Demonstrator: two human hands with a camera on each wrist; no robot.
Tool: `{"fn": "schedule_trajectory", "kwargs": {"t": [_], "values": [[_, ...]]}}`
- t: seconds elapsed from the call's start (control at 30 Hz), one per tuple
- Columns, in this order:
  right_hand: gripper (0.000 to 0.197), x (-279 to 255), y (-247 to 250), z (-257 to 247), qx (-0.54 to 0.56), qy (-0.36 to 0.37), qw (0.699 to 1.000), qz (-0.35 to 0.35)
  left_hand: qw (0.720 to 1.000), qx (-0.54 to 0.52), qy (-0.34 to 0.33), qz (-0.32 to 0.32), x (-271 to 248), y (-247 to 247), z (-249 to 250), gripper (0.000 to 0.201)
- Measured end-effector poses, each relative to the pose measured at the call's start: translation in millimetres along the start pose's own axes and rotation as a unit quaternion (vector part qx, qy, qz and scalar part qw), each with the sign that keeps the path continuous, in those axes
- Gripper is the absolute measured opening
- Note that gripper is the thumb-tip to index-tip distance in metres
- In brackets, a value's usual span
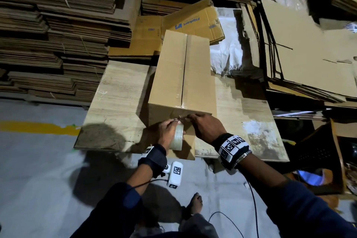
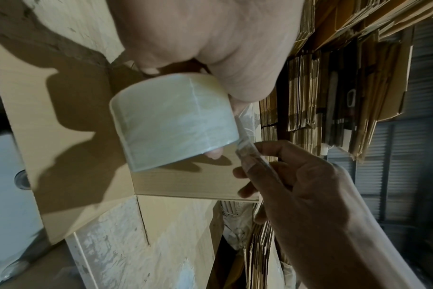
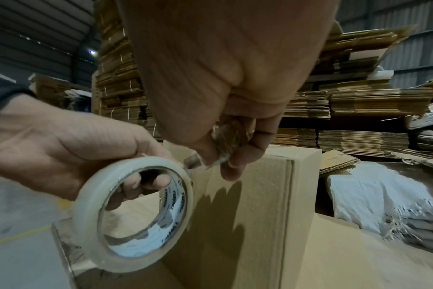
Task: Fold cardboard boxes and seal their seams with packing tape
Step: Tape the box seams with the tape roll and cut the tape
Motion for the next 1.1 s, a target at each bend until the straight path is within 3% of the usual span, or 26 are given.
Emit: {"fn": "schedule_trajectory", "kwargs": {"t": [0.6, 0.77, 0.83, 0.93, 1.03, 1.1], "values": [[0.036, -3, -4, 15, -0.055, -0.044, 0.995, -0.073, 0.999, 0.033, 0.014, 0.015, 0, 20, -9, 0.023], [0.026, -2, 21, 6, 0.004, -0.026, 0.999, -0.023, 0.998, 0.034, 0.040, 0.032, -1, 38, -21, 0.022], [0.034, 10, 35, 4, 0.060, -0.023, 0.998, 0.027, 0.998, 0.041, 0.043, 0.036, -1, 42, -22, 0.021], [0.064, 35, 44, 7, 0.101, -0.033, 0.989, 0.102, 0.998, 0.040, 0.045, 0.033, -3, 45, -23, 0.023], [0.092, 57, 40, 18, 0.107, -0.073, 0.984, 0.119, 0.997, 0.047, 0.045, 0.038, -7, 54, -23, 0.020], [0.097, 66, 33, 23, 0.100, -0.079, 0.986, 0.106, 0.997, 0.053, 0.041, 0.048, -9, 66, -23, 0.018]]}}
Point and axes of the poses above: each hand's wrist, its own x-axis towards the middle knuckle, its own y-axis out of the back of the hand, z = x × y, the point moved 10 cm from there along x, towards the middle knuckle, and after that the axes turned 12 degrees about x, right-handed, at the moved point
